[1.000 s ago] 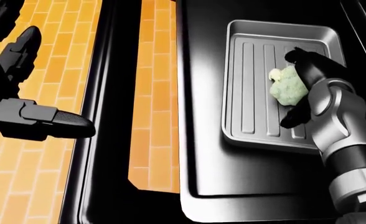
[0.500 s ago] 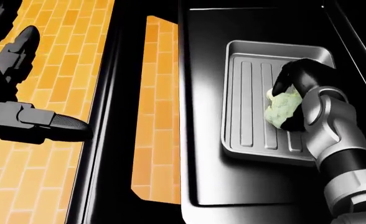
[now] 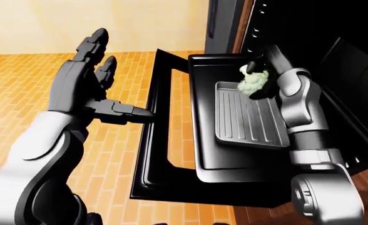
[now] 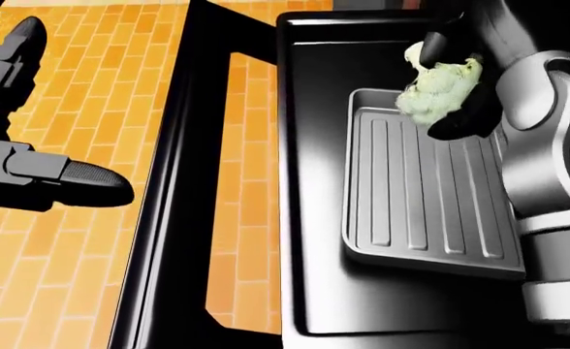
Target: Pick the broccoli from the oven and place it on the plate on the counter.
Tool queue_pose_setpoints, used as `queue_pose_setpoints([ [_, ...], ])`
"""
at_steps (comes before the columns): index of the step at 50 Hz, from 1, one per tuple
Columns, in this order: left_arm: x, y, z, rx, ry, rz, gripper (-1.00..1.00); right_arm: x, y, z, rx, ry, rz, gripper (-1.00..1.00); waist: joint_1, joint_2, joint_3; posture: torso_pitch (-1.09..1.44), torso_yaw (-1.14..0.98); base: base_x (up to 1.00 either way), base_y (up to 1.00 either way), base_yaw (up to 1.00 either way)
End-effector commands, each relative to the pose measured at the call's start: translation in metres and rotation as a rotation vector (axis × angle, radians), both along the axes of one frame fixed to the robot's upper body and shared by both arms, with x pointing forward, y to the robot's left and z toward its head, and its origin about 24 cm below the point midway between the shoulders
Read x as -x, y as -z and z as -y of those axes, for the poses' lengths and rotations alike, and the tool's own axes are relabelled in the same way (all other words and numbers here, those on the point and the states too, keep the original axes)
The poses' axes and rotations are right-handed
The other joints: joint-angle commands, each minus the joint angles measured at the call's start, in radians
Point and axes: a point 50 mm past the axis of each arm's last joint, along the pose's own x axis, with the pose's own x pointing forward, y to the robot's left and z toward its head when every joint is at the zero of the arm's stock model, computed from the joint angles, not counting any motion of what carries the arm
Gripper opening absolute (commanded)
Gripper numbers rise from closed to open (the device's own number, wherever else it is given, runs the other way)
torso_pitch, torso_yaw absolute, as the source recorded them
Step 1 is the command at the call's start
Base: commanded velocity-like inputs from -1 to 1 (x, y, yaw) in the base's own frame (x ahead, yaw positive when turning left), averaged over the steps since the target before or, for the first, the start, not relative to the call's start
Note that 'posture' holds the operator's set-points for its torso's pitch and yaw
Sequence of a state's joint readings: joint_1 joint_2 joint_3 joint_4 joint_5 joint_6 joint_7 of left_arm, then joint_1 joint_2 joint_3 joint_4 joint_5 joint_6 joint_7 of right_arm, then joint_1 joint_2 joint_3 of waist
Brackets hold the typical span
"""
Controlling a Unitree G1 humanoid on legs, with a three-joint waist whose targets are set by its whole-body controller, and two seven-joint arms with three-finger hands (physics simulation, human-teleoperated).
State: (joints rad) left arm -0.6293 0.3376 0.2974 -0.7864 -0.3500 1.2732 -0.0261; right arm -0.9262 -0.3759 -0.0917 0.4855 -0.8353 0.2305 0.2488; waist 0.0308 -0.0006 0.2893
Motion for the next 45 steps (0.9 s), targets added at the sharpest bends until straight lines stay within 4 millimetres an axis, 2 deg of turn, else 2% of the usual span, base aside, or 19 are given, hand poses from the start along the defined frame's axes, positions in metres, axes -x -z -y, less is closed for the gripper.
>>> queue_pose_setpoints([
  [1,0.005,-0.013,-0.001,-0.003,-0.006,0.072,1.0,0.01,-0.029,-0.002,-0.015,-0.021,0.096,-1.0,-0.001,-0.001,-0.034,1.4,0.0,0.0,0.0,0.0],
  [7,0.008,-0.019,-0.002,0.0,-0.005,0.088,1.0,0.037,-0.047,-0.014,-0.042,-0.084,0.151,-1.0,-0.001,0.001,-0.039,1.4,0.0,0.0,0.0,0.0],
  [9,0.009,-0.021,-0.002,0.001,-0.005,0.091,1.0,0.043,-0.053,-0.018,-0.039,-0.097,0.163,-1.0,-0.012,0.005,-0.023,1.4,0.0,-0.14,0.0,0.0],
  [13,0.012,-0.025,-0.001,0.001,-0.003,0.099,1.0,0.049,-0.056,-0.02,-0.032,-0.116,0.183,-1.0,-0.027,0.016,-0.018,1.4,0.0,-0.25,0.0,0.0],
  [15,0.012,-0.026,-0.001,0.0,-0.002,0.102,1.0,0.051,-0.057,-0.023,-0.015,-0.127,0.193,-1.0,-0.03,0.02,-0.026,1.4,0.0,-0.43,0.02,0.0],
  [26,0.013,-0.029,0.0,-0.003,0.002,0.109,1.0,0.065,-0.076,-0.026,-0.01,-0.147,0.237,-1.0,-0.028,0.024,-0.025,1.4,0.0,-0.57,0.13,0.0],
  [31,0.014,-0.029,0.0,-0.002,0.003,0.109,1.0,0.065,-0.072,-0.023,-0.008,-0.132,0.224,-1.0,-0.036,0.026,-0.021,1.4,0.0,-0.63,0.18,0.0],
  [34,0.014,-0.029,0.0,-0.003,0.003,0.109,1.0,0.066,-0.076,-0.023,-0.011,-0.133,0.227,-1.0,-0.044,0.004,-0.014,1.4,0.0,-0.63,0.18,0.0],
  [37,0.014,-0.028,0.0,-0.003,0.003,0.108,1.0,0.069,-0.08,-0.024,-0.016,-0.139,0.236,-1.0,-0.042,-0.01,-0.025,1.4,0.0,-0.63,0.17,0.0],
  [38,0.014,-0.027,0.0,-0.003,0.003,0.108,1.0,0.07,-0.081,-0.023,-0.011,-0.136,0.237,-1.0,-0.039,-0.021,-0.026,1.4,0.0,-0.62,0.06,0.0],
  [39,0.014,-0.028,0.0,-0.003,0.003,0.108,1.0,0.071,-0.083,-0.024,-0.016,-0.139,0.239,-1.0,-0.038,-0.047,-0.03,1.4,0.0,-0.34,0.0,0.0],
  [40,0.015,-0.028,0.0,-0.002,0.003,0.108,1.0,0.071,-0.083,-0.024,-0.019,-0.141,0.238,-1.0,-0.048,-0.031,0.003,1.4,0.0,-0.33,0.0,0.0],
  [41,0.015,-0.028,0.0,-0.003,0.003,0.109,1.0,0.072,-0.084,-0.024,-0.02,-0.141,0.239,-1.0,-0.044,-0.021,0.015,1.4,0.0,-0.26,0.0,0.0],
  [43,0.014,-0.027,-0.001,-0.003,0.003,0.109,1.0,0.074,-0.086,-0.024,-0.028,-0.143,0.244,-1.0,-0.033,-0.027,-0.002,1.4,0.0,-0.18,0.0,0.0],
  [44,0.014,-0.027,0.0,-0.003,0.004,0.109,1.0,0.075,-0.087,-0.024,-0.035,-0.145,0.247,-1.0,-0.03,-0.02,-0.008,1.4,0.0,-0.04,0.0,0.0],
  [45,0.014,-0.027,0.0,-0.003,0.004,0.108,1.0,0.075,-0.088,-0.024,-0.039,-0.147,0.251,-1.0,-0.028,-0.026,-0.022,1.4,0.0,0.0,0.0,0.0],
])
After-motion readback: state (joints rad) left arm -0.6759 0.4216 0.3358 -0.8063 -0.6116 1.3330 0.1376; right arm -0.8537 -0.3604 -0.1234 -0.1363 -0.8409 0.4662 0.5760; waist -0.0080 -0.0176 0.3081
